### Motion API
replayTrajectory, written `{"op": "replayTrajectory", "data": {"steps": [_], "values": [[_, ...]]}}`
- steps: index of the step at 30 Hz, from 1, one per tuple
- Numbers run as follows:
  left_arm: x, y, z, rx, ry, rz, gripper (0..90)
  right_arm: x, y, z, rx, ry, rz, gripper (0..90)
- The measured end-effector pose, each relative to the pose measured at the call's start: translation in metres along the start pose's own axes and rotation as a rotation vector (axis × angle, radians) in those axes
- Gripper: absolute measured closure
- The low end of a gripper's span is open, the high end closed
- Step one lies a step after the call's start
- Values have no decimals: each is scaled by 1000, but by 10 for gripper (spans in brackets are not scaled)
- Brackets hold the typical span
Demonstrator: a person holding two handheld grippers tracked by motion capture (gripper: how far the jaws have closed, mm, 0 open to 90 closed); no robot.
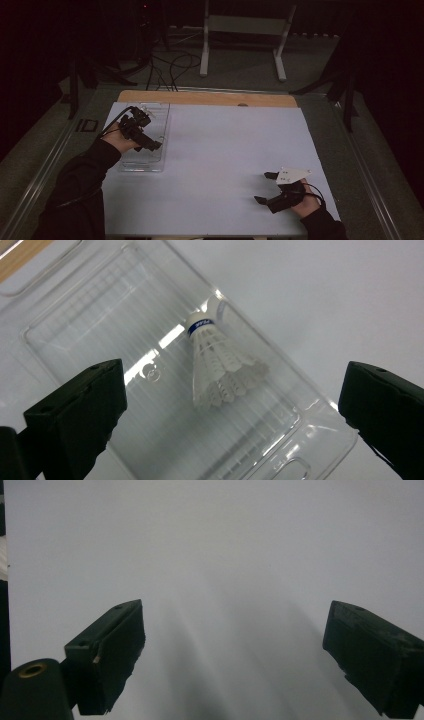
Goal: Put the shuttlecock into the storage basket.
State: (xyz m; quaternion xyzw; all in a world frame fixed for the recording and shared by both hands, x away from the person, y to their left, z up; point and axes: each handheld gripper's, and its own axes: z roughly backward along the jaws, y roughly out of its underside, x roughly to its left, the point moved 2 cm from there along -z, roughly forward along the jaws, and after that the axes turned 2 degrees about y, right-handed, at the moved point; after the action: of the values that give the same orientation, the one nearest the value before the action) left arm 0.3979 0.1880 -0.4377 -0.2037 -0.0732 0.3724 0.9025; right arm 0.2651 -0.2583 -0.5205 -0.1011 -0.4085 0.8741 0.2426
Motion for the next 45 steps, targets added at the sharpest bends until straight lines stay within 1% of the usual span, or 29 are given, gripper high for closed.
{"op": "replayTrajectory", "data": {"steps": [7, 9, 10, 13, 15, 16, 20, 21, 22, 23, 24, 25, 26, 28, 29, 30, 31, 32, 33, 34, 35, 36, 37, 38, 39, 40, 41, 44, 45], "values": [[-4, -5, 3, -9, 15, -9, 0, 0, 0, 0, -2, 0, 1, 98], [-5, -7, 3, -3, 22, -19, 0, 0, 0, 0, -2, -1, 0, 98], [-6, -7, 3, 3, 33, -35, 0, 0, 0, -1, 0, 0, 0, 98], [-7, -8, 3, -2, 34, -40, 0, 0, 0, -1, -3, -1, -1, 98], [-7, -9, 2, -9, 39, -43, 0, 0, 0, -1, -3, -1, -1, 98], [-8, -11, 4, -20, 59, -42, 0, 1, -1, -1, -3, -2, -3, 98], [-10, -13, 5, -40, 74, -43, 0, 1, -1, -1, -1, -3, -2, 98], [-11, -16, 7, -69, 81, -50, 0, 1, 0, -2, 1, -3, -1, 98], [-11, -16, 7, -69, 81, -50, 0, 1, 0, -2, 1, -3, -1, 98], [-14, -18, 8, -88, 106, -50, 1, 0, 0, -2, 1, -2, 0, 98], [-14, -18, 8, -88, 106, -50, 1, 0, 0, -2, 1, -2, 0, 98], [-17, -21, 8, -96, 119, -62, 0, 0, 0, -2, 0, -2, 0, 98], [-17, -21, 8, -96, 119, -62, 1, 0, 0, -2, 1, 0, 0, 98], [-20, -23, 8, -105, 134, -69, 0, 0, 0, -2, -1, -2, -2, 98], [-24, -25, 8, -115, 152, -83, 0, 0, 0, -2, 1, 0, 0, 98], [-24, -25, 8, -115, 152, -83, 1, 0, 0, -2, 1, 0, 0, 98], [-27, -28, 8, -123, 169, -91, 0, 0, 0, -3, 2, 0, 1, 98], [-27, -28, 8, -123, 169, -91, 1, 0, 0, -3, 2, 0, 1, 98], [-31, -30, 8, -129, 195, -106, 1, 0, 0, -3, 1, 0, 1, 98], [-31, -30, 8, -129, 195, -106, 1, 0, 0, -3, 1, 0, 1, 98], [-34, -31, 8, -149, 231, -123, 1, 0, 0, -2, 0, 0, 1, 98], [-34, -31, 8, -149, 231, -123, 1, 0, 0, -2, 0, 0, 1, 98], [-37, -32, 8, -164, 250, -149, 2, 0, 0, -2, 0, 1, 2, 98], [-37, -32, 8, -164, 250, -149, 2, 0, 0, -2, 0, 1, 2, 98], [-40, -32, 7, -157, 242, -175, 2, 0, 0, -2, 4, 5, 8, 98], [-40, -32, 7, -157, 242, -175, 2, 0, 0, -2, 4, 5, 8, 98], [-43, -33, 6, -155, 240, -197, 2, 0, 0, -3, 3, 4, 8, 98], [-46, -34, 5, -158, 240, -208, 2, 0, 0, -3, 2, 3, 8, 98], [-49, -36, 4, -157, 247, -226, 2, 1, -1, -2, 0, 1, 3, 98]]}}
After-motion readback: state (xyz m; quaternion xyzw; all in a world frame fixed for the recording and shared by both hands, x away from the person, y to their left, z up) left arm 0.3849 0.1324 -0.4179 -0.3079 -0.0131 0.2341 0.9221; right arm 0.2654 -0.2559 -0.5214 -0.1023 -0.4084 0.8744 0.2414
